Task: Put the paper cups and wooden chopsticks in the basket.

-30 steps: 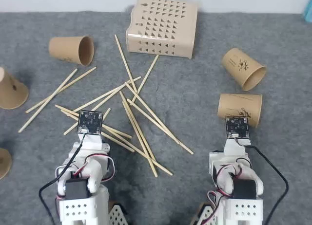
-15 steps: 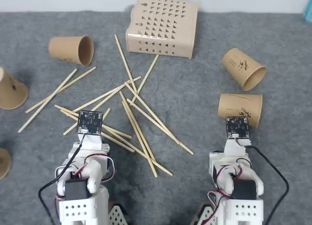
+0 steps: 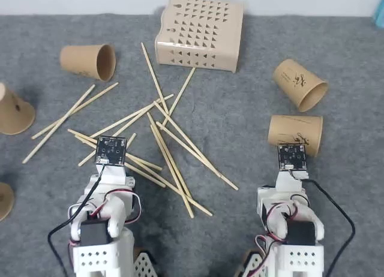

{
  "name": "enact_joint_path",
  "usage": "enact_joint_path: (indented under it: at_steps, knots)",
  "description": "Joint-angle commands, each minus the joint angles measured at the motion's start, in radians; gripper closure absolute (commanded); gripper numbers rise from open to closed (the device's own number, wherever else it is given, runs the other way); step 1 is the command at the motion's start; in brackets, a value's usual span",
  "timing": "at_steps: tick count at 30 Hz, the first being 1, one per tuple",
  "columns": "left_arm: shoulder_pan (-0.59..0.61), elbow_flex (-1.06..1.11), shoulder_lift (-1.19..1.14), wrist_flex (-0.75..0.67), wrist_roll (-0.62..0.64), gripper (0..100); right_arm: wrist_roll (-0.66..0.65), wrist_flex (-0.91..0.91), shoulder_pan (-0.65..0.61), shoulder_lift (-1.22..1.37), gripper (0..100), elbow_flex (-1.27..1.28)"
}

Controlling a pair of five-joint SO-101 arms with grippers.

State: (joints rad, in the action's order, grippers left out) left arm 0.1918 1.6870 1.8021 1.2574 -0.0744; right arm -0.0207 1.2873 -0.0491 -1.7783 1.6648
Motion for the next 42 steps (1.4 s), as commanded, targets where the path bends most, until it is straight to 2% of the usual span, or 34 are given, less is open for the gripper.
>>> enact_joint_path:
  at_steps: [1,25,31,37,42]
  knots:
    - [-0.008,-0.002,0.017,0.003,-0.003,99,-0.015,0.005,-0.002,0.004,99.2,0.012]
    - [-0.014,-0.005,0.018,-0.005,0.000,99,-0.015,0.007,-0.050,0.004,99.2,0.012]
    - [-0.008,-0.125,0.018,-0.091,0.000,99,-0.015,0.025,-0.047,0.004,99.2,-0.031]
    - [-0.014,-0.130,0.018,-0.227,-0.005,99,-0.017,0.030,0.065,0.004,99.2,-0.040]
    - [-0.012,-0.174,0.012,-0.336,0.003,99,-0.017,0.028,0.077,0.004,99.2,-0.038]
